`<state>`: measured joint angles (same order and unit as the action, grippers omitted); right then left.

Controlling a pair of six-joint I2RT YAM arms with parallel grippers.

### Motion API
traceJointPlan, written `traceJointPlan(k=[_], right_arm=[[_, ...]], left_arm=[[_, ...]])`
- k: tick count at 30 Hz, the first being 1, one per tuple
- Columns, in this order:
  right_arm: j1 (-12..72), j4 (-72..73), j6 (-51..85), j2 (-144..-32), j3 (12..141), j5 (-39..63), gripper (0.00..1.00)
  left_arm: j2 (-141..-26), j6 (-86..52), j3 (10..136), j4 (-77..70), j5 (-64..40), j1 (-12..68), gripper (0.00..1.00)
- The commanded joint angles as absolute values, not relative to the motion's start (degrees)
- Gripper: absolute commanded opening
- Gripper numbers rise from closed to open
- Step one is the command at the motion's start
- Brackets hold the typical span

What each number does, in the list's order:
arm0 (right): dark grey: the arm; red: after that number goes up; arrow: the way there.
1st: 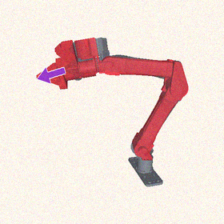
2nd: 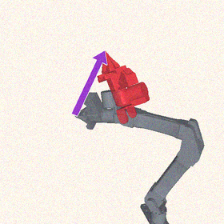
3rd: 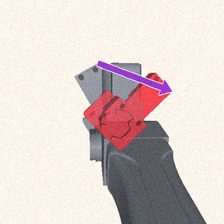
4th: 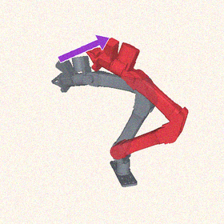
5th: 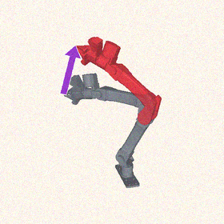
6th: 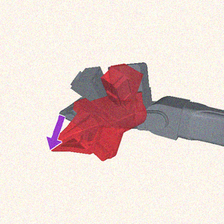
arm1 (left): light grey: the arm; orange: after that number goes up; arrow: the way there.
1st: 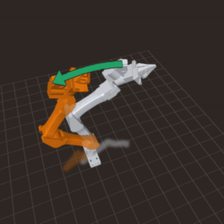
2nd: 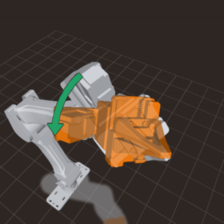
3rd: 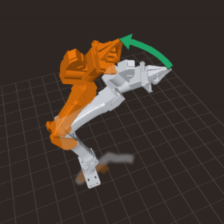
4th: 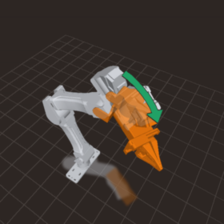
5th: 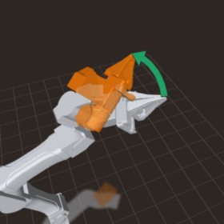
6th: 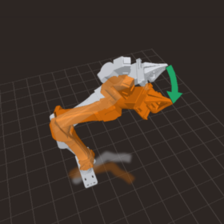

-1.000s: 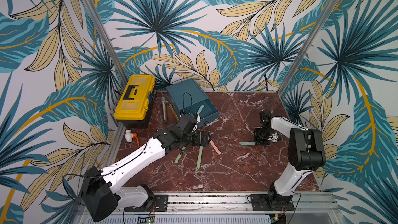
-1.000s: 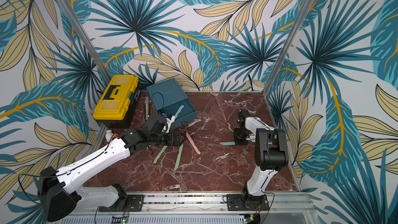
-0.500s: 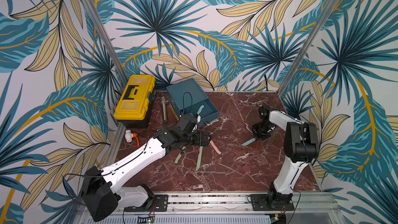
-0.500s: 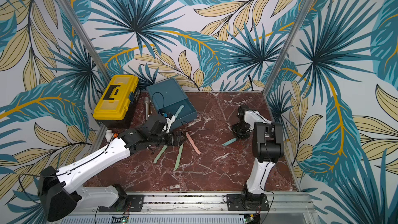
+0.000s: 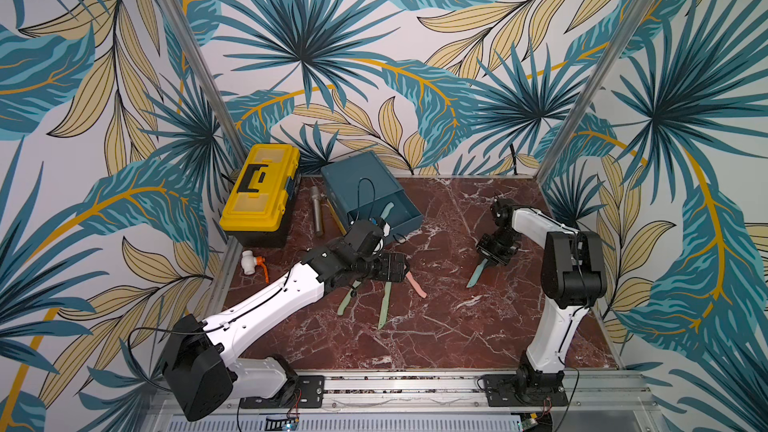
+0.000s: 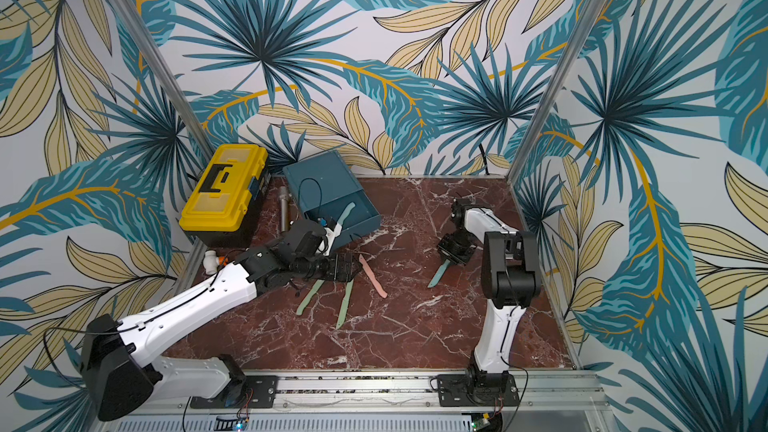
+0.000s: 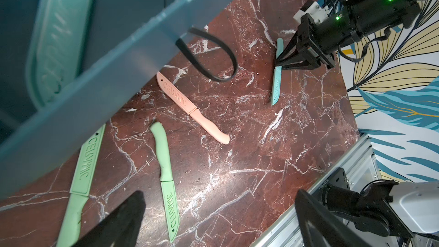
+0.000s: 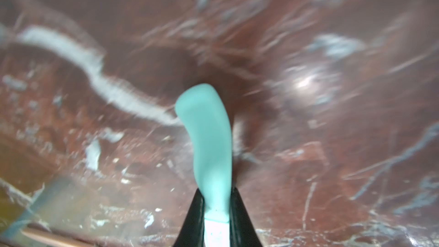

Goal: Place the fruit knives into the drawer by color
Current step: Pick up the fruit knife from the center of the board.

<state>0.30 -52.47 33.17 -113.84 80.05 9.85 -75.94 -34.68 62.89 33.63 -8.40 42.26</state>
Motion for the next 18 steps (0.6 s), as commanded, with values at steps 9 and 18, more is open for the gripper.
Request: traceJointPlan(k=[9,18], right_arm=[[6.6,-55.9,22.89,-115.27,85.03,9.69,0.0],[7.65,-58.68,22.05,-111.44,86.07,9.52,0.0]], left_arm=[[-78.62,-32.26,68.09,33.56,-9.23,41.84,1.0],[-79.54,-30.99,70.54,35.11,-8.74,41.31,1.0]])
